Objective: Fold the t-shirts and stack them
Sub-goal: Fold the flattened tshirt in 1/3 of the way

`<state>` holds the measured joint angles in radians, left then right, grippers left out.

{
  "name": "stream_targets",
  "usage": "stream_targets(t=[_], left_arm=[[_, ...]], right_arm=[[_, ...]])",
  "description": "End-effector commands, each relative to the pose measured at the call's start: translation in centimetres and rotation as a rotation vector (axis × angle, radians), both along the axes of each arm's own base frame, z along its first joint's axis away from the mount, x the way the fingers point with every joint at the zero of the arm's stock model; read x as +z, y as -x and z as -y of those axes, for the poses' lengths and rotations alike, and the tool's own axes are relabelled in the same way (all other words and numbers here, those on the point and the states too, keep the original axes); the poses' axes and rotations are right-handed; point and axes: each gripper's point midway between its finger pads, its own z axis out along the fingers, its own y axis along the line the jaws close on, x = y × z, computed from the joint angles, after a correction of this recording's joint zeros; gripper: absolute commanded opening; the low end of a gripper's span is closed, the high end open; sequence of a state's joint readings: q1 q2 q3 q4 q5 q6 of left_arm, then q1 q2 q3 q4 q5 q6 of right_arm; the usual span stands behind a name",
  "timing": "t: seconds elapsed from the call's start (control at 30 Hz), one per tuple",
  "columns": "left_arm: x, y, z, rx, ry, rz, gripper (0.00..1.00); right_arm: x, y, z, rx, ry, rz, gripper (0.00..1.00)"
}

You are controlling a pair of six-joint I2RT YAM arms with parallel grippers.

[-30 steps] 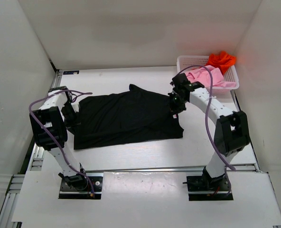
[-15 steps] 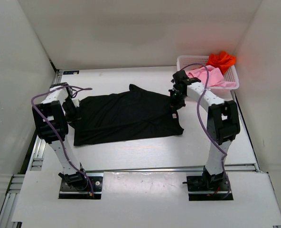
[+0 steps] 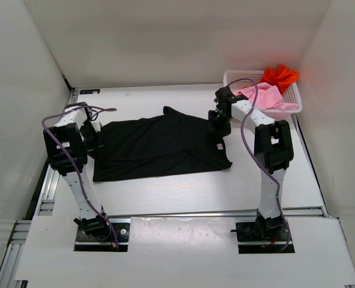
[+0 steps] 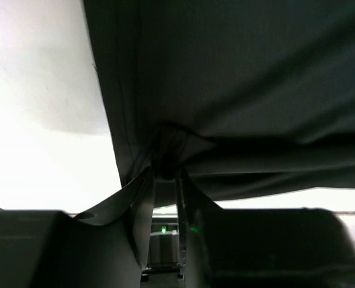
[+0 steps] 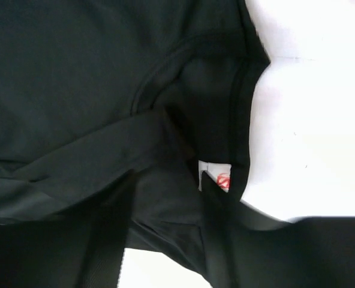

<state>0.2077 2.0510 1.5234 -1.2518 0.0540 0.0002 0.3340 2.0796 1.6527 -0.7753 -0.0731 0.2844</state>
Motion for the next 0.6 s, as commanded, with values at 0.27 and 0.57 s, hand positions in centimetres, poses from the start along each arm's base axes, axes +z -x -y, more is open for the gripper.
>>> stream_targets(t=[0.27, 0.57], left_arm=[[7.0, -3.4, -4.4, 0.125, -0.035, 0.279, 1.0], [1.0, 7.4, 1.0, 0.122, 0.097, 0.045, 1.0]], right_arm=[[4.7, 3.8, 3.2, -0.035, 0.073, 0.051, 0.75], [-0.3, 11.6, 5.2, -0.039, 0.028, -0.103, 0.82]])
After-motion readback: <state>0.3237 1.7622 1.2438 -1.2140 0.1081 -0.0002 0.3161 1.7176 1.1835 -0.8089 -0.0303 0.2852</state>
